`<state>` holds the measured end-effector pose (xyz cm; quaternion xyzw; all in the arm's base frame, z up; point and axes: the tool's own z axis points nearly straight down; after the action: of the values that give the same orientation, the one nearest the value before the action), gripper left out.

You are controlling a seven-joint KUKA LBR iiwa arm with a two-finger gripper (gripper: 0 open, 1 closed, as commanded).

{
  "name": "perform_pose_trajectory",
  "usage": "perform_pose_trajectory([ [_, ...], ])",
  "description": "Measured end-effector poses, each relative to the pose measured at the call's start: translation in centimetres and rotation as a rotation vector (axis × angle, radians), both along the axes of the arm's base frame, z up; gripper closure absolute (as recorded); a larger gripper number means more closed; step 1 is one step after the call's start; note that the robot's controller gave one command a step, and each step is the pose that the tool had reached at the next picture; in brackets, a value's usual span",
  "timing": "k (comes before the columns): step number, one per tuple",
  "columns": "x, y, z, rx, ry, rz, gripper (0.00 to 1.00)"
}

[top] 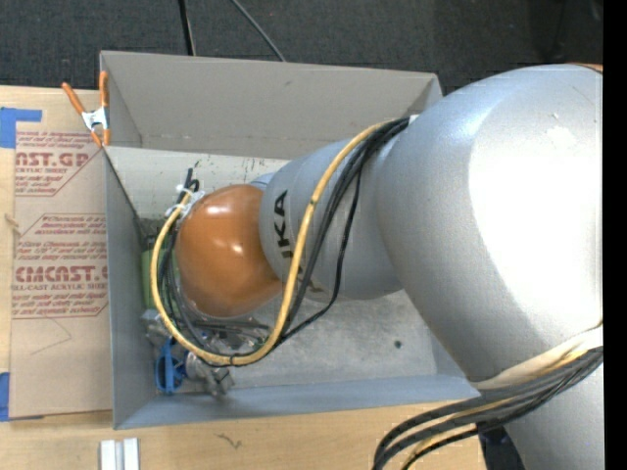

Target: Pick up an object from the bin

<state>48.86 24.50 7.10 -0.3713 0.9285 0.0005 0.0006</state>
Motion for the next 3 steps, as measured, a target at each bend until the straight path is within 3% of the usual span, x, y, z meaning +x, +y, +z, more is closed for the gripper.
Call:
perform_pose_trajectory([
  [1,0.0,0.0,0.0,0.0,0.001,-0.002,0.0],
  [2,0.1,0.1,0.1,0.003,-0.001,-0.001,1.0],
  [3,0.1,0.3,5.6,0.003,-0.005,-0.001,1.0],
])
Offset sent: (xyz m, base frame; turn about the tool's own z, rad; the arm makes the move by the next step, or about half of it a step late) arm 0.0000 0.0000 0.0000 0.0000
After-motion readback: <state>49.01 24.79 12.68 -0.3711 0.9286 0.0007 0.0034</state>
